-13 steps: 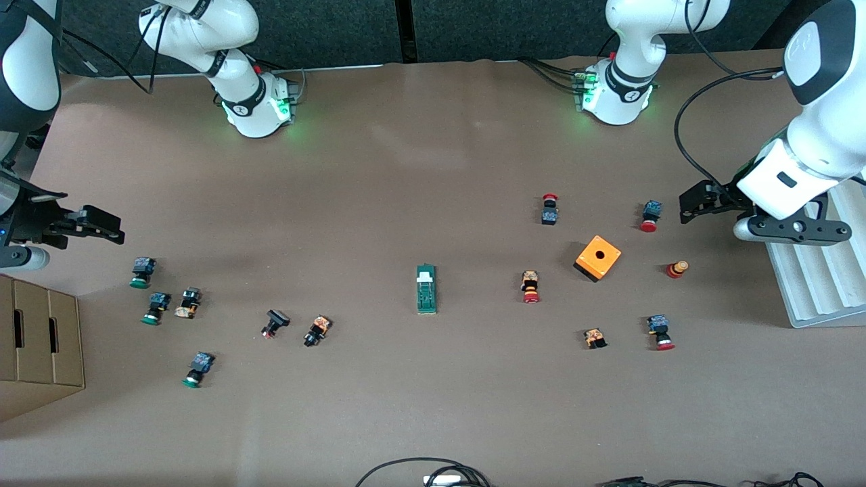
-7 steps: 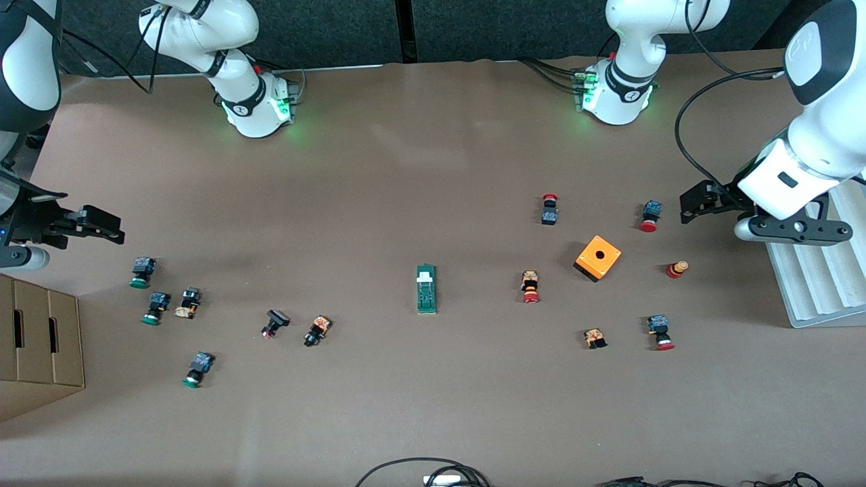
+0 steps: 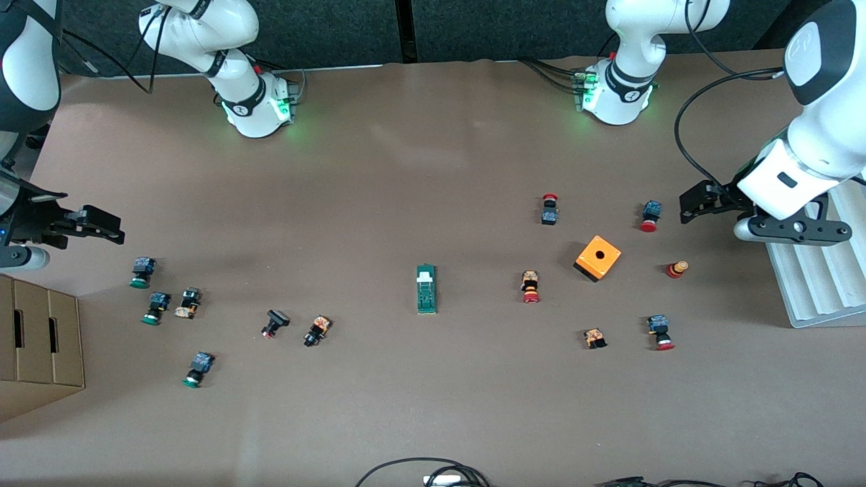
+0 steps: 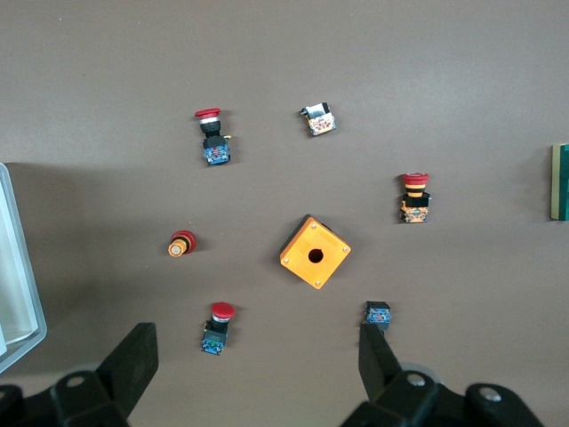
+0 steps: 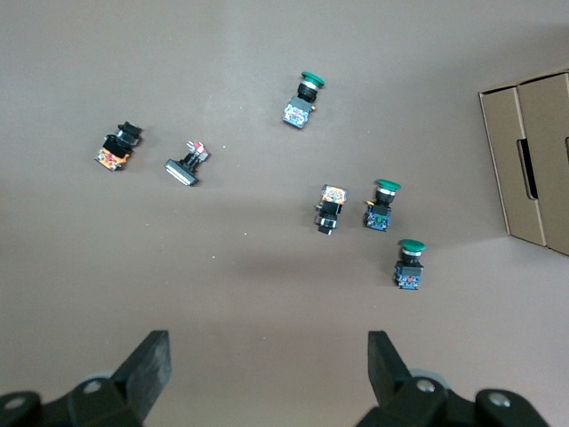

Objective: Close load switch with both arms
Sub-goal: 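Move the left gripper over the green load switch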

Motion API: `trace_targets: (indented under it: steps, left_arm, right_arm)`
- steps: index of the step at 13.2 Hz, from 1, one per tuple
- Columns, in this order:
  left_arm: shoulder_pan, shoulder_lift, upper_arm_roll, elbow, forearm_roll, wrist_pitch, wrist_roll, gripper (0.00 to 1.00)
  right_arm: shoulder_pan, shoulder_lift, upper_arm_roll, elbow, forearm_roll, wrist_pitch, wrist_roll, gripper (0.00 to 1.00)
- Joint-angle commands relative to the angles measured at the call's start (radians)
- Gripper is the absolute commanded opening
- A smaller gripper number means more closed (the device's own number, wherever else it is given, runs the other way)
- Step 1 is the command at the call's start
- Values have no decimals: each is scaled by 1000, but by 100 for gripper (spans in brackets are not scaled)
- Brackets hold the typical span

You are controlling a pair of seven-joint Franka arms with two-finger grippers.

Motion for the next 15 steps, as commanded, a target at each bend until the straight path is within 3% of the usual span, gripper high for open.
trace_targets:
  steps: [1, 5, 8, 12, 15]
  left_arm:
    - [-8, -3, -4, 12, -9, -5, -6, 100]
    - [-10, 14, -90, 20, -5, 28, -14, 100]
    - [-10, 28, -223, 15, 6, 101, -52, 100]
    - [-13, 95, -365, 13, 21, 283, -438, 100]
    - [-28, 154, -474, 10, 186, 363, -662, 100]
  right_arm:
    - [1, -2, 2, -1, -15, 8, -3, 100]
    - [1, -4, 2, -1, -15, 8, -3, 100]
    - [1, -4, 2, 1, -15, 7, -3, 100]
    - [1, -4, 2, 1, -15, 8, -3, 100]
    - [3, -2, 3, 2, -15, 10, -4, 100]
